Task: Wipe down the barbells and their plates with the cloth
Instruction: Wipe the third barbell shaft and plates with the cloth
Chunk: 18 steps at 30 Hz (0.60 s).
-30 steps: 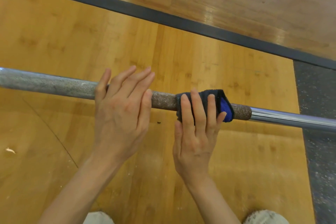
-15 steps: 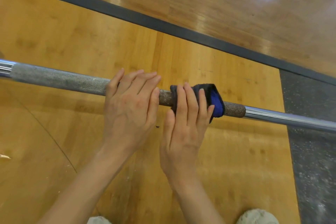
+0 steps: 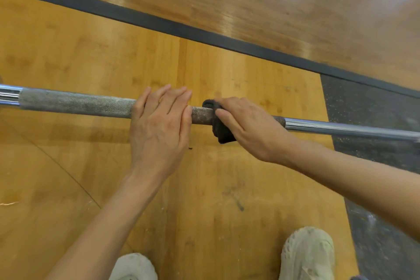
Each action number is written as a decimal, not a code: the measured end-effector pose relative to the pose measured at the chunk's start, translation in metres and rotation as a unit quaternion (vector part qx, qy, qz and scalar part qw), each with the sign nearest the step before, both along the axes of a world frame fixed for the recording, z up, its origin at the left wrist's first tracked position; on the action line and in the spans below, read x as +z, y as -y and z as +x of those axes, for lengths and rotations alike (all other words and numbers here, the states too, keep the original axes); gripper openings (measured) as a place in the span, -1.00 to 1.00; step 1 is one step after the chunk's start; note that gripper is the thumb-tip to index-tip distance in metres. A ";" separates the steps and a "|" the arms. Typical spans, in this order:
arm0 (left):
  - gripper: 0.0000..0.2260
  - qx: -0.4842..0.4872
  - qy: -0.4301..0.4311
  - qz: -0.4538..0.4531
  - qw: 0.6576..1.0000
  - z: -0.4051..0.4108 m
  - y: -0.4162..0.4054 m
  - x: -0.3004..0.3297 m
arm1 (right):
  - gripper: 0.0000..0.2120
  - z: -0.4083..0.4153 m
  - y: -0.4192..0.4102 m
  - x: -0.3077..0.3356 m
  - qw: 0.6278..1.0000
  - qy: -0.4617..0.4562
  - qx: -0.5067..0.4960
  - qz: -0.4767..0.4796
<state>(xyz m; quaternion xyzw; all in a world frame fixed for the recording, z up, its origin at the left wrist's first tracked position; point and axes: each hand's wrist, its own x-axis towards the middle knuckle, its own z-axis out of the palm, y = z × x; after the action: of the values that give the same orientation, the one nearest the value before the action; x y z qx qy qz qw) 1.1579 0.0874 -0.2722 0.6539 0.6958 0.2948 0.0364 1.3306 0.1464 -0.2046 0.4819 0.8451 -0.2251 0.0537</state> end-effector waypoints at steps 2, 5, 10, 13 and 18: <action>-0.64 0.002 -0.004 0.000 1.000 0.000 0.001 0.000 | -0.58 0.016 0.005 0.004 0.998 0.036 0.051 0.004; -0.64 0.002 -0.007 -0.012 1.000 0.003 0.004 0.001 | -0.55 0.028 0.024 -0.001 0.995 0.028 0.054 0.077; -0.63 -0.027 -0.041 -0.008 0.999 -0.004 0.008 0.000 | -0.57 0.002 0.030 -0.036 0.972 -0.057 -0.056 0.221; -0.60 -0.049 -0.074 -0.017 0.996 -0.009 0.010 0.000 | -0.59 -0.019 0.032 -0.050 0.943 -0.076 -0.138 0.293; -0.58 -0.045 -0.091 -0.034 0.994 -0.010 0.013 0.002 | -0.54 -0.013 0.054 -0.065 0.938 -0.089 -0.142 0.304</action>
<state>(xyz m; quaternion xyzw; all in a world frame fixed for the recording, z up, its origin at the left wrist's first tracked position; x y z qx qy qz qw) 1.1482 0.0747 -0.2700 0.7073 0.6756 0.2078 0.0084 1.3172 0.0919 -0.2698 0.5678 0.7976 -0.0049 -0.2036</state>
